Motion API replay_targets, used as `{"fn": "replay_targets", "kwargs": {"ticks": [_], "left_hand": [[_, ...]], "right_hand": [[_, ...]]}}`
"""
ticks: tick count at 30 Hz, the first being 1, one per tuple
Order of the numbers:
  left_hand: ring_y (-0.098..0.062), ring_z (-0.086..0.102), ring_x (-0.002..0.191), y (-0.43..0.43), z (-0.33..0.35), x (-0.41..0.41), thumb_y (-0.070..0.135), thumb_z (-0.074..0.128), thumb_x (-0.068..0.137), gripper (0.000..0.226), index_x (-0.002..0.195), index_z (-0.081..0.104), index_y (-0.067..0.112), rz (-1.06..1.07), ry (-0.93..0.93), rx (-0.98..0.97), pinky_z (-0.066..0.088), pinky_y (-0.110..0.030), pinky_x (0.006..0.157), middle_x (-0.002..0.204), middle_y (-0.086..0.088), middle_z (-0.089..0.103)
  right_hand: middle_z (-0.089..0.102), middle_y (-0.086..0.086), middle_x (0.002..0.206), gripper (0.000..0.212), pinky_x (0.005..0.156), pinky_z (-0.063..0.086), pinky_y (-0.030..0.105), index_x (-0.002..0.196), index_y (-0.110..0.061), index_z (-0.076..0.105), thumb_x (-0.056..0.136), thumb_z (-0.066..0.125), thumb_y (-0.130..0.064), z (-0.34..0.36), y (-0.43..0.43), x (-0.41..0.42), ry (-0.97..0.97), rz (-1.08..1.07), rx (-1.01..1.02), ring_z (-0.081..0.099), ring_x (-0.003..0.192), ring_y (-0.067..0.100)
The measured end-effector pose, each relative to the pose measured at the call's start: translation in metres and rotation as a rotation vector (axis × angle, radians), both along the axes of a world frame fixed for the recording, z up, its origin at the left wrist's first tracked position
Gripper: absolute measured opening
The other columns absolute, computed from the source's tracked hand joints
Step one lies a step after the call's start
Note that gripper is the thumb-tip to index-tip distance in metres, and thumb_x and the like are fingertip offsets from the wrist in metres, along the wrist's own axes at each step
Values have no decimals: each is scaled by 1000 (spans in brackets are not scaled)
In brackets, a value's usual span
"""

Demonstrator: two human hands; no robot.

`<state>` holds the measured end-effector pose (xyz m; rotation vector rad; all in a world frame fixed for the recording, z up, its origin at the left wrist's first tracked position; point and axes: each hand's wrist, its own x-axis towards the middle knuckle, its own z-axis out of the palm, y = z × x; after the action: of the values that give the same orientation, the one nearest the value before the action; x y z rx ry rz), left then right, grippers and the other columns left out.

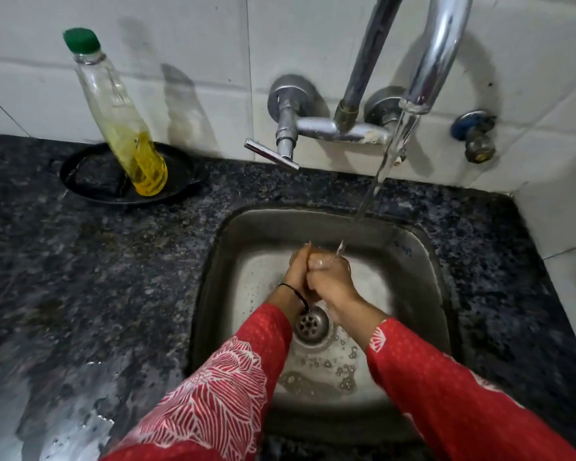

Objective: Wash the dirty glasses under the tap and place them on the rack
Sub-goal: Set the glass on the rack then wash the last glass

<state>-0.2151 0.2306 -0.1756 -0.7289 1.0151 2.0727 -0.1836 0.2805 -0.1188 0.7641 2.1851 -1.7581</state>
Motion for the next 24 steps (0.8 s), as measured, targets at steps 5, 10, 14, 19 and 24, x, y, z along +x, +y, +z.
{"fn": "replay_targets", "kwargs": {"ticks": [5, 10, 14, 19, 24], "left_hand": [[-28, 61, 79, -11, 3, -5, 69, 31, 89, 75, 86, 65, 2, -146, -126, -58, 48, -34, 72, 64, -15, 71], [-24, 68, 79, -9, 4, 0, 59, 37, 92, 66, 82, 73, 4, -69, -41, 50, 53, -31, 77, 77, -12, 74], [-30, 63, 101, -3, 2, 9, 61, 47, 87, 66, 109, 63, 2, 98, 44, 40, 49, -38, 91, 106, -19, 67], [-31, 66, 94, -9, -5, -8, 70, 43, 84, 77, 126, 54, 6, -90, 11, -81, 58, -37, 69, 113, -21, 65], [-27, 66, 90, -16, 12, -1, 67, 38, 88, 69, 101, 70, 7, -157, 9, 2, 53, -39, 79, 93, -15, 73]], "right_hand": [[64, 11, 107, 21, 90, 47, 32, 108, -8, 56, 93, 42, -6, -5, 42, 20, 262, 1083, 1047, 59, 105, 26], [65, 9, 100, 20, 77, 45, 30, 104, -12, 61, 90, 46, -11, 4, 18, 10, 173, 643, 877, 62, 93, 26], [60, 4, 79, 10, 83, 51, 38, 81, -12, 60, 85, 52, -11, 6, 5, -4, -23, -6, -48, 55, 74, 17], [65, 11, 105, 27, 88, 50, 41, 115, -13, 53, 89, 46, -9, -5, 34, 21, 242, 1024, 797, 63, 97, 25], [60, 8, 107, 26, 86, 47, 28, 106, -11, 58, 96, 34, -15, 18, 41, 16, 519, 807, 973, 61, 101, 21]]}}
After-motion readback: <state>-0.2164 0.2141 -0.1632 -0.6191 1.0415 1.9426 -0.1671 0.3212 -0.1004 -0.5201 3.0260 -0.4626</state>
